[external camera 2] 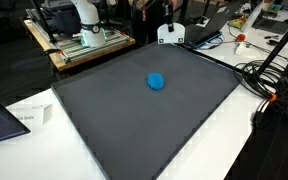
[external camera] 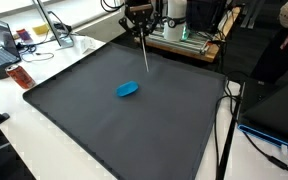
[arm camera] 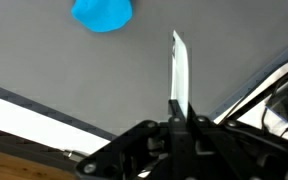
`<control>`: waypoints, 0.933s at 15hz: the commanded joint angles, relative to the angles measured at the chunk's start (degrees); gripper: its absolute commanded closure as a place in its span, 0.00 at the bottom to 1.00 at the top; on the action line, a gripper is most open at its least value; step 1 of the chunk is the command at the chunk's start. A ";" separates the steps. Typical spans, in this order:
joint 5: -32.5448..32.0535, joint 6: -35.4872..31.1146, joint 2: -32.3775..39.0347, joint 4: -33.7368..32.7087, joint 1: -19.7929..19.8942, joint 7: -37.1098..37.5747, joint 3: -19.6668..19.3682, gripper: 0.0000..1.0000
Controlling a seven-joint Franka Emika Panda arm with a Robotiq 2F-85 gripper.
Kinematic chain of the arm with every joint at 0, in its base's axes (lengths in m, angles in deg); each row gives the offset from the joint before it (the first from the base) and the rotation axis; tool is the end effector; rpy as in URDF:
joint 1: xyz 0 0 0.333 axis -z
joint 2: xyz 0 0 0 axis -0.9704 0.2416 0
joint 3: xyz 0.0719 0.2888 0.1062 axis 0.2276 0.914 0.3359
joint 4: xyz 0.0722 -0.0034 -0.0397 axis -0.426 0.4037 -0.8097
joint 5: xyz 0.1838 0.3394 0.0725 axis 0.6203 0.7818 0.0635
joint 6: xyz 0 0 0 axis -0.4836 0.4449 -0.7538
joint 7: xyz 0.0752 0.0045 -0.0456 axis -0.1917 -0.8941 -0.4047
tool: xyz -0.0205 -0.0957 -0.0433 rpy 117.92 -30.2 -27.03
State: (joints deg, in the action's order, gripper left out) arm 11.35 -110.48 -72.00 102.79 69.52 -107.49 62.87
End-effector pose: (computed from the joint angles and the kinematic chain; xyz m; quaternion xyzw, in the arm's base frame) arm 0.5229 0.0915 0.3838 -0.9359 -0.3191 -0.1341 0.0662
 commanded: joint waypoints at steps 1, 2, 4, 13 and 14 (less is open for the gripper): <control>-1.38 -0.13 0.87 -0.29 0.36 -0.23 0.64 0.96; -1.92 -0.34 1.67 -0.57 0.47 -0.62 0.85 0.96; -2.17 -0.41 2.50 -1.19 0.60 -1.22 0.98 0.96; 0.03 4.23 3.96 -4.16 1.33 -14.55 0.82 0.99; -0.15 4.87 4.54 -4.91 1.56 -16.60 0.71 0.99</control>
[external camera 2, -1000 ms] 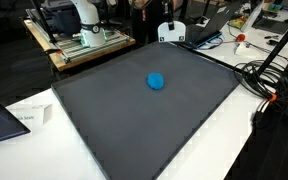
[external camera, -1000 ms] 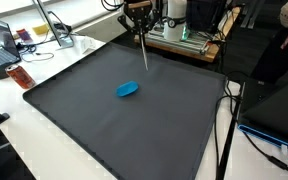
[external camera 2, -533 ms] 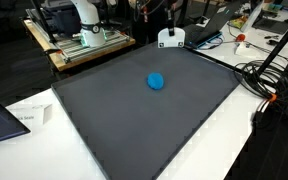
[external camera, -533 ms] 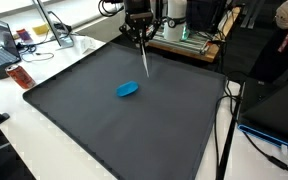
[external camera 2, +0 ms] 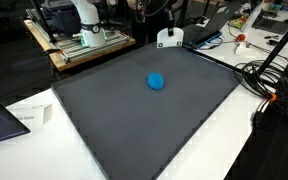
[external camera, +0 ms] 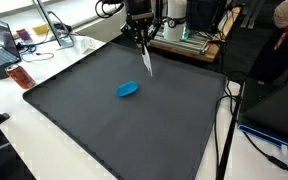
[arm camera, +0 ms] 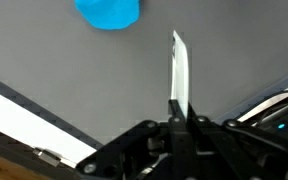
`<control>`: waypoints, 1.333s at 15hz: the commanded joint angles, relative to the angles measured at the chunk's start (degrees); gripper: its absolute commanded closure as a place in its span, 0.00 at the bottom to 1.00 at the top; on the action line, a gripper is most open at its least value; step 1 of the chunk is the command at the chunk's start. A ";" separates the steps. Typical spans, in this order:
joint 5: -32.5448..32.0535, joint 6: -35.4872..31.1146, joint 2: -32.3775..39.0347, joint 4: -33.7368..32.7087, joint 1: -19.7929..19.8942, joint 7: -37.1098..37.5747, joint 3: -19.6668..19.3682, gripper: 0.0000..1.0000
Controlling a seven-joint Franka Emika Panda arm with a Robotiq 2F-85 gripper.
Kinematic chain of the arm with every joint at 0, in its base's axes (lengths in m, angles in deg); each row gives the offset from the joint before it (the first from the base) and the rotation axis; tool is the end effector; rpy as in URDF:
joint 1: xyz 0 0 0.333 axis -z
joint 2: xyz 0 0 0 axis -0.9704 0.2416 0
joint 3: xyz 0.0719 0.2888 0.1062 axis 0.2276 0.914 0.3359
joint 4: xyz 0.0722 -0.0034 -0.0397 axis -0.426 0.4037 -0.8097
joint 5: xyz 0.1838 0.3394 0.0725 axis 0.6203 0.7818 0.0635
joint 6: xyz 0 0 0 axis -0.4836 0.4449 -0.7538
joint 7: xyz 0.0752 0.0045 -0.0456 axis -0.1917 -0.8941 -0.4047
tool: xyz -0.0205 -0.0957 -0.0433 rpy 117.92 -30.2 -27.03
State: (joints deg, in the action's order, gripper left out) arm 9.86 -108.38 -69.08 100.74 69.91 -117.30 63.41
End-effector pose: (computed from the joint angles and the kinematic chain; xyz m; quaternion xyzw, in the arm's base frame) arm 0.5312 0.0958 0.3691 -0.9032 -0.4100 -0.1131 0.0574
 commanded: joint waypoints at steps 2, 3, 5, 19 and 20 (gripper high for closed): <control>0.01 3.15 3.55 -4.70 1.91 -9.56 -0.12 0.99; -1.32 2.80 4.70 -5.50 2.35 -10.16 -0.30 0.99; -2.52 2.56 6.97 -6.93 3.41 -12.44 -0.42 0.99; -8.06 1.67 16.61 -10.34 9.66 -20.45 0.10 0.99; -8.26 1.58 16.85 -10.23 9.68 -19.99 -0.03 0.99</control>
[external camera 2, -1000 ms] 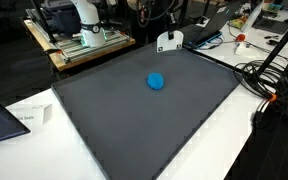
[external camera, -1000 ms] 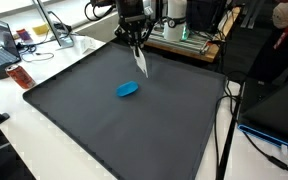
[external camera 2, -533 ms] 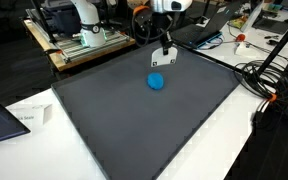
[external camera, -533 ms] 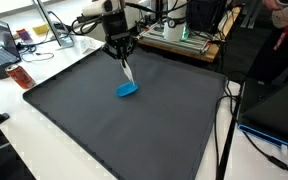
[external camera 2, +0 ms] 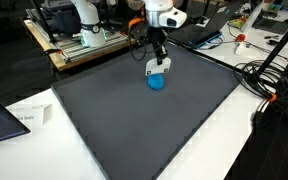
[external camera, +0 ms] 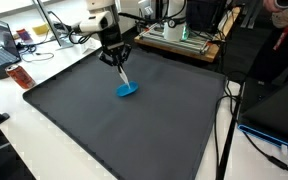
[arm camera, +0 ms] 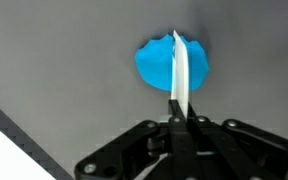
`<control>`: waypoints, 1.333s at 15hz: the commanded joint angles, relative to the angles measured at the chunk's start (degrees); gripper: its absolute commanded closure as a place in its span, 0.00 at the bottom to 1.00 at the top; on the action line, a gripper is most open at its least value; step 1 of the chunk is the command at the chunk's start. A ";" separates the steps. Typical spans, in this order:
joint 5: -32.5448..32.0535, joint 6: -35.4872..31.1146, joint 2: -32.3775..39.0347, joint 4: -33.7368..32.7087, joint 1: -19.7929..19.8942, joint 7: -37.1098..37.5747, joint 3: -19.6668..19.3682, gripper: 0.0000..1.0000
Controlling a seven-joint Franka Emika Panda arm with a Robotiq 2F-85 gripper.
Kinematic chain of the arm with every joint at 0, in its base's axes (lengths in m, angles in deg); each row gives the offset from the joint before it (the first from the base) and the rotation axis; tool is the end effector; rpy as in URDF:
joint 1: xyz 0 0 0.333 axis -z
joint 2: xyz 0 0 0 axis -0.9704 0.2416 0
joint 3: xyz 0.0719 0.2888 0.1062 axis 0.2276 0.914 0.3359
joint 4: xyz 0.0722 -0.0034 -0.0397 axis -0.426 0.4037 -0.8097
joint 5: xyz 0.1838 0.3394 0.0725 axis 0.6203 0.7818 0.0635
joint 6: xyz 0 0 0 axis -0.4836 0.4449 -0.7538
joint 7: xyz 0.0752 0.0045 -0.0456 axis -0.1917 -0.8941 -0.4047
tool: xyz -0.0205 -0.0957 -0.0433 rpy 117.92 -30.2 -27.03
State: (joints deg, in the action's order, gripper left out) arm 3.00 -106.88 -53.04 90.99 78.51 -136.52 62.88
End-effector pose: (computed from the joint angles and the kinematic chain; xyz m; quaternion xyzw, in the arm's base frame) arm 0.5872 0.0112 0.2824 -0.8488 -0.5252 -0.0483 0.0361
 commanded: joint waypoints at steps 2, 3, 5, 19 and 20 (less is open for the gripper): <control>-1.38 -0.13 1.14 -0.15 1.33 -0.97 0.58 0.99; -1.20 -0.36 1.20 0.15 1.45 -1.28 0.73 0.99; -1.91 -1.76 1.44 0.83 1.16 -1.11 0.64 0.99; -2.95 -10.83 4.22 4.04 2.41 -2.75 1.70 0.99; -2.98 -10.77 4.34 4.19 2.50 -2.75 1.73 0.99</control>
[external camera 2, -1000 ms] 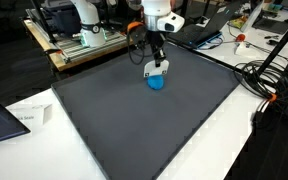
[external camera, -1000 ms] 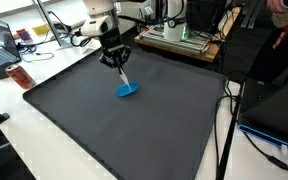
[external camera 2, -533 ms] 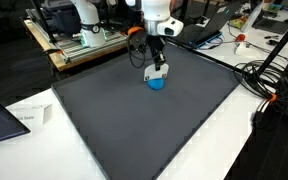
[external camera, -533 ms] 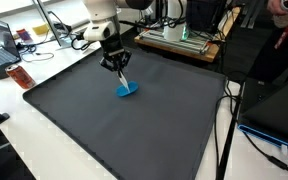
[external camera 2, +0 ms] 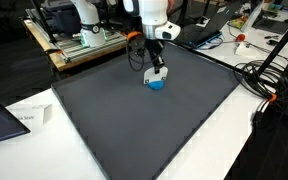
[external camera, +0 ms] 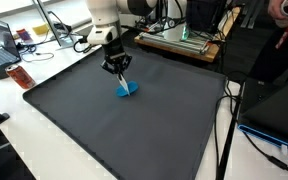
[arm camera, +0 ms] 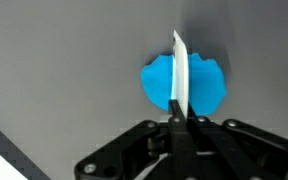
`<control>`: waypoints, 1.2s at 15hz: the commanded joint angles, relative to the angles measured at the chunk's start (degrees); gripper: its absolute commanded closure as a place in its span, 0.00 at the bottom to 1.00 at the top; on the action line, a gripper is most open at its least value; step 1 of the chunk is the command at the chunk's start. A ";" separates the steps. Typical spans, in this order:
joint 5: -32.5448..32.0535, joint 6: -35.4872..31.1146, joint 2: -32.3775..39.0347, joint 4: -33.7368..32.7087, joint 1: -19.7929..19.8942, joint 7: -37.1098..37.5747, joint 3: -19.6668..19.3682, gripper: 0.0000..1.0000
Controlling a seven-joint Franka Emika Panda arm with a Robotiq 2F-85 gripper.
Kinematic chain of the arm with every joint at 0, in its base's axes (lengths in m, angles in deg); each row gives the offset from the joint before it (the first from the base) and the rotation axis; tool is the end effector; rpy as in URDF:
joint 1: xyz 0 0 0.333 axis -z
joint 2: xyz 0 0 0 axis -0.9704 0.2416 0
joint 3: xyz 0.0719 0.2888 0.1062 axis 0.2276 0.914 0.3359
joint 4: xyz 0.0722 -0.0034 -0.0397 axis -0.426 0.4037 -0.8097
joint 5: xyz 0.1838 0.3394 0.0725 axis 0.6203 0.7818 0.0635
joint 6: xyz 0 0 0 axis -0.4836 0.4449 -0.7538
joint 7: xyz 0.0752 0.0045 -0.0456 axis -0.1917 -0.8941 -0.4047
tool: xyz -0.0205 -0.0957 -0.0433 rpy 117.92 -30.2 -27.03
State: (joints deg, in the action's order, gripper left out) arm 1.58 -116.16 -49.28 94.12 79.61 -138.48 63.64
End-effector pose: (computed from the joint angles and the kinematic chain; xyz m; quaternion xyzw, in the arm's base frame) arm 0.5799 0.0053 0.2374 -0.8398 -0.5393 -0.0601 0.0145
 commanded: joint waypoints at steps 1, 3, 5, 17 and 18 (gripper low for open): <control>-1.84 -1.53 0.69 1.15 1.33 -0.62 0.86 0.99; -2.17 -1.10 1.01 1.22 1.29 -0.52 0.81 0.99; -2.58 -1.15 1.28 1.37 1.12 -0.39 0.82 0.99; -2.52 -0.23 3.31 1.50 1.67 0.19 1.26 0.99; -2.57 -0.27 3.54 1.47 1.72 0.37 1.21 0.99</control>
State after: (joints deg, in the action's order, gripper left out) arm -0.24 -116.25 -47.89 94.30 79.88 -138.38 64.06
